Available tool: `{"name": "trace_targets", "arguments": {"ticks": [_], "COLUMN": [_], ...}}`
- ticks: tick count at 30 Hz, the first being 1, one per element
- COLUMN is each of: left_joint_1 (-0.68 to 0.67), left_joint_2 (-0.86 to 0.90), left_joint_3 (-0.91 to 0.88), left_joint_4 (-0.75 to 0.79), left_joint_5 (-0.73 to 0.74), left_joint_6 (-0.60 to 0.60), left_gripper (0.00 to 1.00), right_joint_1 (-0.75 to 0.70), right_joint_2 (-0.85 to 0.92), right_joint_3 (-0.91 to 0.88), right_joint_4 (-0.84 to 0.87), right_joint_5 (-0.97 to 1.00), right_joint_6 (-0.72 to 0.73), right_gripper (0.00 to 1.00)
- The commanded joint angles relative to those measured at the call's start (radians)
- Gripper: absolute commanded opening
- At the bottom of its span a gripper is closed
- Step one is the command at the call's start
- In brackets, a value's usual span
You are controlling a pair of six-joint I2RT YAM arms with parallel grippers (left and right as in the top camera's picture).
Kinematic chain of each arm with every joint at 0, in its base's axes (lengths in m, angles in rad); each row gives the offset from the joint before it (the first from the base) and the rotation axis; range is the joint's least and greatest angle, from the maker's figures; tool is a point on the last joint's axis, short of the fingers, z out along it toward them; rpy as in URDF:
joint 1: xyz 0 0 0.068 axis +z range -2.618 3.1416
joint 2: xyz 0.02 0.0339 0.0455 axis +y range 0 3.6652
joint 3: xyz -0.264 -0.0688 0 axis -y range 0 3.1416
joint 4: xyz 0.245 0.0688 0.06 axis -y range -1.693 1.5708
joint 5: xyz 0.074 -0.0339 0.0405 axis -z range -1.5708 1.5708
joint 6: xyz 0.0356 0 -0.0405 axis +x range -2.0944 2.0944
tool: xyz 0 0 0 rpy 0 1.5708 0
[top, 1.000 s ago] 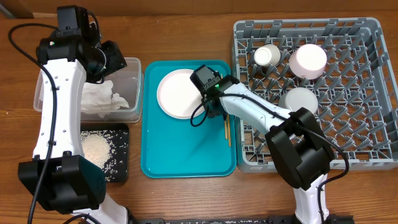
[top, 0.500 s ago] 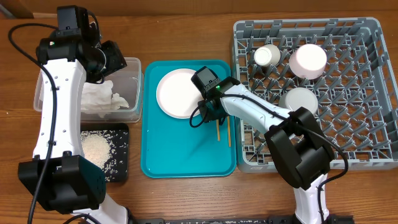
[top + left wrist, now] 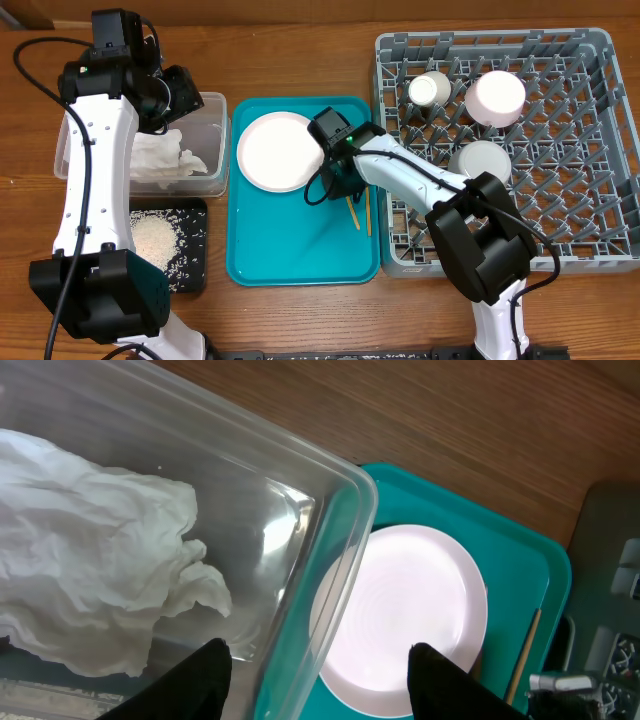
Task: Sort waste into correct bins and load items into the dishwasher
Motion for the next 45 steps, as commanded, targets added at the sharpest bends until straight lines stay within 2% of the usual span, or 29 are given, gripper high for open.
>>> {"name": "trace_targets", "arguments": {"ticks": [1, 11, 16, 20, 24, 31, 36, 45], "left_joint_1": [0.0, -0.001, -0.016, -0.064, -0.188, -0.422, -0.542, -0.603], "left_joint_2": [0.005, 0.005, 0.005, 0.005, 0.005, 0.005, 0.005, 0.017], "left_joint_3": [-0.006, -0.006, -0.023, -0.055, -0.11, -0.208, -0.246, -0.249], "left_joint_4": [-0.003, -0.007, 0.006, 0.034, 0.111, 0.306, 0.374, 0.382], "left_joint_5": [-0.013, -0.007, 0.113, 0.188, 0.263, 0.246, 0.116, 0.095], "left_joint_6": [0.023, 0.023, 0.023, 0.023, 0.002, -0.111, -0.19, -0.25], "left_gripper": [0.59, 0.59, 0.59, 0.58, 0.59, 0.59, 0.59, 0.55], "right_joint_1": [-0.015, -0.151, -0.298, -0.361, -0.378, -0.37, -0.37, -0.37], "right_joint_2": [-0.011, -0.262, -0.317, -0.314, -0.314, -0.312, -0.306, -0.304], "right_joint_3": [0.079, 0.237, 0.237, 0.21, 0.175, 0.169, 0.169, 0.065], "right_joint_4": [-0.044, -0.202, -0.253, -0.241, -0.212, -0.206, -0.208, -0.128], "right_joint_5": [0.05, 0.05, 0.043, -0.018, -0.064, -0.106, -0.107, -0.166], "right_joint_6": [0.001, 0.001, -0.025, -0.08, -0.106, -0.116, -0.117, -0.137], "right_gripper": [0.04, 0.04, 0.04, 0.04, 0.04, 0.04, 0.04, 0.04]}}
